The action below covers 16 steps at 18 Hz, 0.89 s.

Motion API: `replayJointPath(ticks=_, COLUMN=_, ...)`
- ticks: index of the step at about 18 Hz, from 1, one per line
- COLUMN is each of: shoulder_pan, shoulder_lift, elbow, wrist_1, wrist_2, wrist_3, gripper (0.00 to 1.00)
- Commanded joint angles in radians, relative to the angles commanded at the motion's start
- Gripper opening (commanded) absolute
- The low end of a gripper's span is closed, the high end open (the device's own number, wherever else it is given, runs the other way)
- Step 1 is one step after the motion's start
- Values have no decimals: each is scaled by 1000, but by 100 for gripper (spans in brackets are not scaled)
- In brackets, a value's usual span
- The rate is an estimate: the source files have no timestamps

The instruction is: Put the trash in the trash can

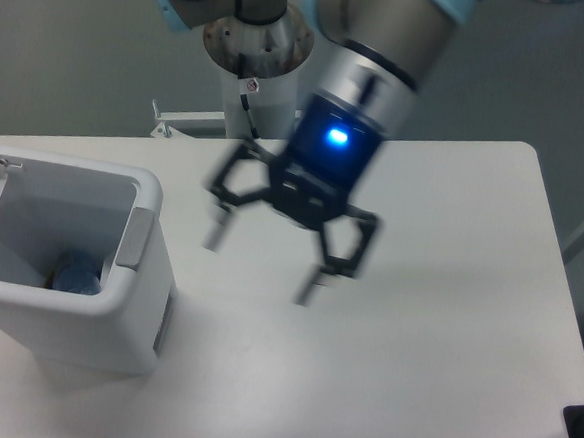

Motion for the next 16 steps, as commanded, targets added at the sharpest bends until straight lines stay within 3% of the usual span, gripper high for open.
replayJointPath(ticks=5, shoulder_pan=22, shoulder_lift=-40, elbow=-32, wrist_1=-2, wrist_2=228, wrist_3=80, gripper=100)
replayJointPath(ticks=12, shoulder_pan=32, shoulder_lift=-74, elbow=-60, wrist_1=-20, wrist_2=561, wrist_3=301, gripper=100)
replayJointPath(ticks=16, shoulder_pan=31, shoulder_lift=-112, elbow=-11, wrist_1=-136, wrist_2=628, wrist_3=361, gripper=100)
